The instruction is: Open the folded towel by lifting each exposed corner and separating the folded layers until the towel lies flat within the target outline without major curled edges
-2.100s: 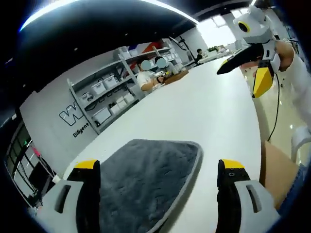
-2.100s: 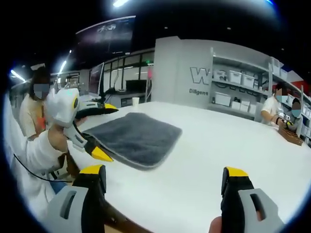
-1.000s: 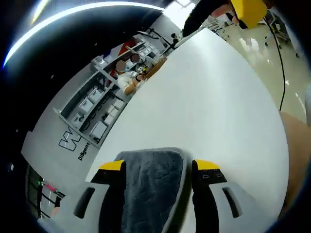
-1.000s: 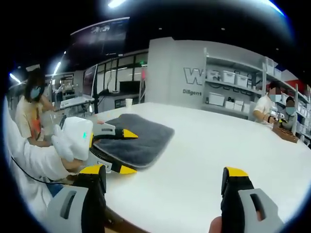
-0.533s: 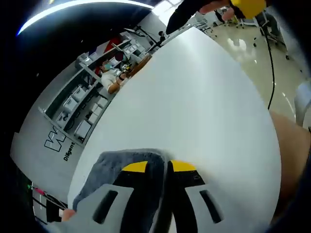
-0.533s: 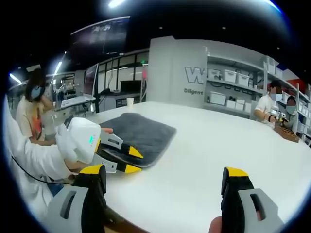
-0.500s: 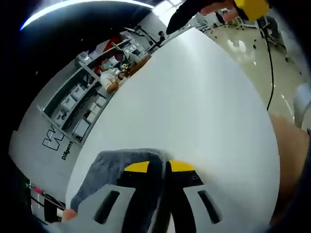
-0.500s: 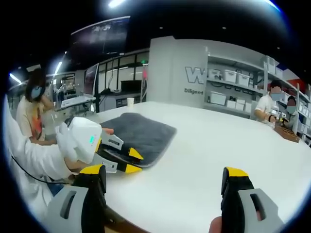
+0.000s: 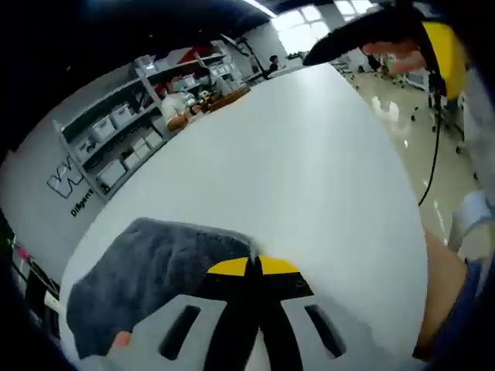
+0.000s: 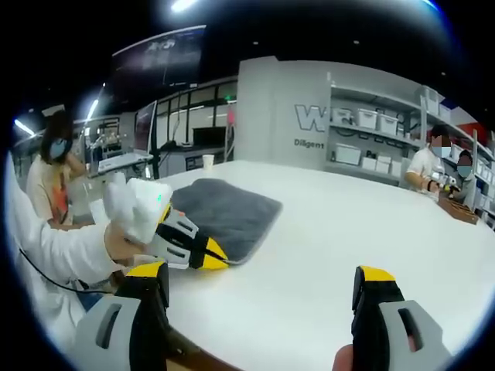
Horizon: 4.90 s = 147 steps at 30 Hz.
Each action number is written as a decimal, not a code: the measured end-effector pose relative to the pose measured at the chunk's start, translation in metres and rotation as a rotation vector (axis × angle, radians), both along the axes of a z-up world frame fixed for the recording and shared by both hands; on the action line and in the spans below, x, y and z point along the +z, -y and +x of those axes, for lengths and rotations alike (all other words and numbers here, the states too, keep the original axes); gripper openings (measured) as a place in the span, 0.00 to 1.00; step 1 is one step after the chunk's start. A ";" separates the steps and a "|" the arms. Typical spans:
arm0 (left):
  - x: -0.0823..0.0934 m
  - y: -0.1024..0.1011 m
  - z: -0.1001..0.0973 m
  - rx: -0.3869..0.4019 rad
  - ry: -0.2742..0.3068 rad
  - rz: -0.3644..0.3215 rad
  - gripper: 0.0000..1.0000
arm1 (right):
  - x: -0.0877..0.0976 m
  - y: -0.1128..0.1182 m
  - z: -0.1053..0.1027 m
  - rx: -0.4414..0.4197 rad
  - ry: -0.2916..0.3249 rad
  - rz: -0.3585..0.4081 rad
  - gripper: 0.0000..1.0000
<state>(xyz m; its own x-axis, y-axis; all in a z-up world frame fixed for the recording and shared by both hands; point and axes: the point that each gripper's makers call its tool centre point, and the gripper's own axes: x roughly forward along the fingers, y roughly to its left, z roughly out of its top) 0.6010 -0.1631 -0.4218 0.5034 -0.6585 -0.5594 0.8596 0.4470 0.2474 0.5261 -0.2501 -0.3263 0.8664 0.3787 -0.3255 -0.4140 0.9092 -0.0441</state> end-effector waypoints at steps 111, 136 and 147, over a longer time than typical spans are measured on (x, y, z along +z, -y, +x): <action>0.093 -0.354 0.021 0.810 0.173 -0.500 0.02 | -0.023 -0.029 0.000 0.069 -0.094 0.000 0.99; 0.098 -0.417 -0.002 0.918 0.249 -0.395 0.03 | -0.033 -0.033 -0.003 0.082 -0.123 -0.009 0.99; 0.093 -0.439 -0.014 0.966 0.255 -0.335 0.03 | -0.031 -0.034 -0.004 0.086 -0.119 -0.010 0.99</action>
<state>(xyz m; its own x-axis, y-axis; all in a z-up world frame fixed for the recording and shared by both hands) 0.5875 0.2754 -0.3292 0.9738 -0.0163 -0.2267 0.0418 0.9933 0.1081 0.5220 -0.2165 -0.3574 0.7861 0.4462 -0.4277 -0.4931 0.8700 0.0013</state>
